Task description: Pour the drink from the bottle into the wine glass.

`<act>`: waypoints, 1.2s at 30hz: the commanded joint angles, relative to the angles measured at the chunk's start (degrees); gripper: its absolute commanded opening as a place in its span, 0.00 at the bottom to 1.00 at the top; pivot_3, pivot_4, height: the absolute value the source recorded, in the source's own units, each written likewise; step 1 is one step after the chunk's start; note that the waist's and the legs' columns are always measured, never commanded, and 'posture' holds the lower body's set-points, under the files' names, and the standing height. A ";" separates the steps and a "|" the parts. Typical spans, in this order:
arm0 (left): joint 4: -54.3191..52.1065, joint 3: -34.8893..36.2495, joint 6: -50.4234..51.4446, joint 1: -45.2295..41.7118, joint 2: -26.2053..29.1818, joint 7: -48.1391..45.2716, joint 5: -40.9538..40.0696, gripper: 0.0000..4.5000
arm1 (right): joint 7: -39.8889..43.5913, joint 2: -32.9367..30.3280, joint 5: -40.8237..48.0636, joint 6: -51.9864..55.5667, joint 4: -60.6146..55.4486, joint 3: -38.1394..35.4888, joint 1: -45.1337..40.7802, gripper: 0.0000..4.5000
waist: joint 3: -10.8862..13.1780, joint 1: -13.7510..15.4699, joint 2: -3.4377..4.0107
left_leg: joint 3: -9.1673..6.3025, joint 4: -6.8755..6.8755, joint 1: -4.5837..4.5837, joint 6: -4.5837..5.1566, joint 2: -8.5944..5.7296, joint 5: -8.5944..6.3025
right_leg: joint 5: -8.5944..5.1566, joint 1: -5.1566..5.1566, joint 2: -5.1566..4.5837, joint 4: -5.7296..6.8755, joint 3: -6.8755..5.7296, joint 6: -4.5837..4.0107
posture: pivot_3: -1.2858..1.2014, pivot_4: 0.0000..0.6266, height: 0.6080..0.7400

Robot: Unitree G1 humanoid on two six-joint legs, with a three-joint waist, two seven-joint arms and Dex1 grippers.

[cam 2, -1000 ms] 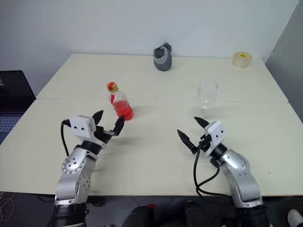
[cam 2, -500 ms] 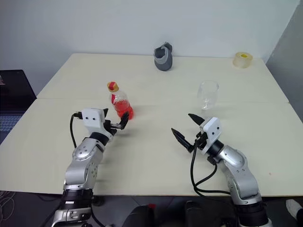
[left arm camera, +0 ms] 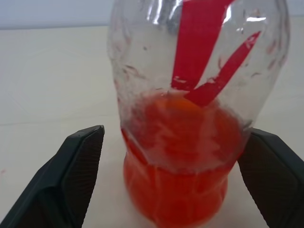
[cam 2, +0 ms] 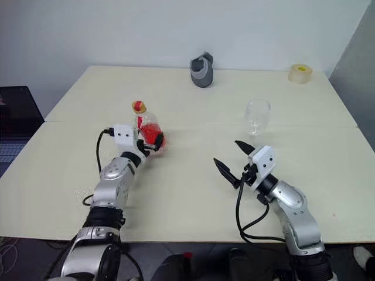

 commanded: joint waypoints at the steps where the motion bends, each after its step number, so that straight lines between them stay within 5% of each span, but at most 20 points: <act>1: 4.54 0.29 -4.54 -3.71 0.07 -0.63 0.48 1.00 | -0.08 -0.32 0.03 -0.46 -2.56 0.01 0.07 1.00 | 0.00 -0.01 0.00 | 0.00 0.00 0.00 0.00 0.00 0.00 | 0.00 0.00 0.00 0.00 -0.01 0.00 | 0.52 0.24 1.00; 6: 9.70 0.64 -7.81 -6.23 0.25 -1.43 0.30 1.00 | 0.00 -0.60 -0.10 -0.53 -2.86 -0.03 0.42 1.00 | 0.00 -0.03 0.00 | 0.00 -0.01 0.00 0.00 0.01 0.00 | 0.00 -0.01 0.00 0.00 -0.01 0.00 | 0.52 0.24 1.00; 14: 7.16 0.48 -8.12 -4.60 0.45 -6.81 -1.57 0.55 | -0.63 -2.45 1.13 2.63 -8.04 -0.76 2.49 1.00 | 0.01 -0.02 -0.01 | -0.07 0.01 -0.08 0.00 0.00 0.00 | 0.00 -0.03 -0.01 -0.01 -0.02 0.00 | 0.52 0.24 1.00; 17: 1.93 -0.64 -7.15 -2.44 0.76 -10.74 -2.17 0.46 | -0.41 -3.76 1.74 4.83 -11.91 -0.32 3.35 1.00 | 0.01 -0.03 -0.01 | -0.08 0.01 -0.08 -0.01 0.00 0.00 | 0.00 -0.03 -0.01 -0.02 -0.02 0.00 | 0.52 0.24 1.00; 26: -17.24 -9.08 0.08 2.98 3.41 -26.80 -4.13 0.43 | -2.33 -5.09 5.16 14.22 -19.64 -0.57 1.86 1.00 | 0.02 -0.05 -0.03 | -0.40 0.03 -0.08 -0.02 0.00 0.02 | 0.00 -0.03 0.00 0.02 -0.05 0.00 | 0.52 0.24 1.00; 36: -21.10 -20.41 3.29 1.82 2.94 -41.90 -4.35 0.43 | -9.49 -7.45 13.11 31.10 -27.96 -3.47 -3.01 1.00 | 0.02 -0.07 -0.03 | -0.47 0.03 -0.11 -0.01 -0.02 0.01 | -0.01 -0.02 0.02 -0.01 -0.06 0.00 | 0.52 0.24 1.00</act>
